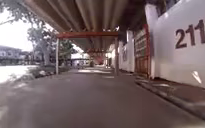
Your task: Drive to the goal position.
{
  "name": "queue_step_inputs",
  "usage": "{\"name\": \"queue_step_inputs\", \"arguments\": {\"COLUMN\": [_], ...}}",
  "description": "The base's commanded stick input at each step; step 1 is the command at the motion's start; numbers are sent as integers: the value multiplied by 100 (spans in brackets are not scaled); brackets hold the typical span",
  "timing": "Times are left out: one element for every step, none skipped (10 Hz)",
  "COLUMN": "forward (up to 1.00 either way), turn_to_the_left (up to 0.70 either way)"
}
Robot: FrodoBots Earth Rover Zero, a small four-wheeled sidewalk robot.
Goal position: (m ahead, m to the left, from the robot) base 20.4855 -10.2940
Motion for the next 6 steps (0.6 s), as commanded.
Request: {"name": "queue_step_inputs", "arguments": {"forward": [70,70,70,70,70,70], "turn_to_the_left": [0,0,0,0,26,10]}}
